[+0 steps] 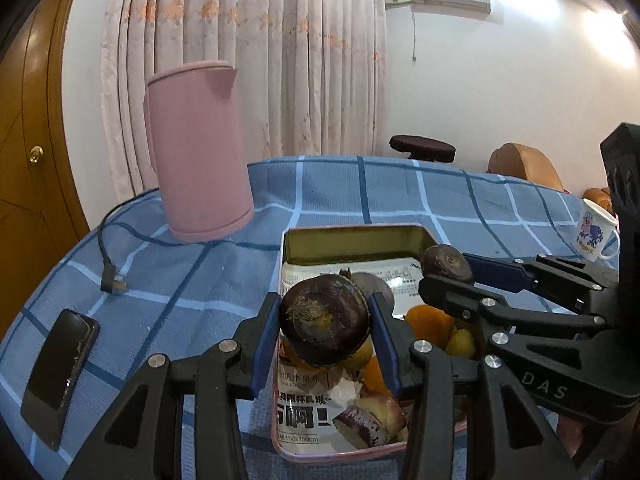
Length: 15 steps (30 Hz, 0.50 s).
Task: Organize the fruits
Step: 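Lower both passion fruits into the tin and open both tools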
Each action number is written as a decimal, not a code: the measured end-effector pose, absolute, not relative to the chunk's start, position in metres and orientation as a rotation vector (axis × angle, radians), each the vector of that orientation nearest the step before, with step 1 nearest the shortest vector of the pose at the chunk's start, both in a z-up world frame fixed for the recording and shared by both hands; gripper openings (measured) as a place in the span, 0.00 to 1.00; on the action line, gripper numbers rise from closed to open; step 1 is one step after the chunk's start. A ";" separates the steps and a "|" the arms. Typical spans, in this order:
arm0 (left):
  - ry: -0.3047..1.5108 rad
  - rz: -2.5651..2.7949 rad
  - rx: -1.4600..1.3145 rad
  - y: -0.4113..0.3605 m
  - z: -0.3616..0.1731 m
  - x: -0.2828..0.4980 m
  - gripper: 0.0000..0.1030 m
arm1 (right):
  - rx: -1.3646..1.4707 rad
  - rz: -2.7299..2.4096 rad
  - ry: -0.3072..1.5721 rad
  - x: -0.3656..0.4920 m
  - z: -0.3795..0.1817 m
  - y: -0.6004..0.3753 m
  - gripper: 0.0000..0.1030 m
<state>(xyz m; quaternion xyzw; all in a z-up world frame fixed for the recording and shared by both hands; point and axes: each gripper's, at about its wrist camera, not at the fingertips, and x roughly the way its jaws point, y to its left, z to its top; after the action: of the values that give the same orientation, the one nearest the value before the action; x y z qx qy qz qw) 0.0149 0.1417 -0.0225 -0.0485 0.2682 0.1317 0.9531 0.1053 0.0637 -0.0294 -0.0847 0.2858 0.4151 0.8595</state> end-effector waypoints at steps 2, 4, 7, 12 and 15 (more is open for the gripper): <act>0.553 0.268 -0.098 0.142 -0.025 0.015 0.45 | -0.177 0.880 0.617 0.106 -0.033 0.064 0.40; 0.560 0.266 -0.096 0.141 -0.028 0.016 0.45 | -0.176 0.885 0.632 0.107 -0.035 0.065 0.41; 0.572 0.260 -0.097 0.140 -0.031 0.015 0.45 | -0.177 0.893 0.657 0.108 -0.039 0.065 0.42; 0.576 0.248 -0.094 0.138 -0.031 0.010 0.49 | -0.171 0.902 0.663 0.104 -0.039 0.059 0.44; 0.562 0.251 -0.092 0.138 -0.028 0.003 0.60 | -0.164 0.888 0.645 0.100 -0.035 0.053 0.52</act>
<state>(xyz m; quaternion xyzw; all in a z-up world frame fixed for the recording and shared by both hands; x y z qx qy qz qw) 0.0028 0.1379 -0.0275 -0.0455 0.2767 0.1235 0.9519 0.0995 0.0527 -0.0348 -0.0778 0.3063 0.4215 0.8500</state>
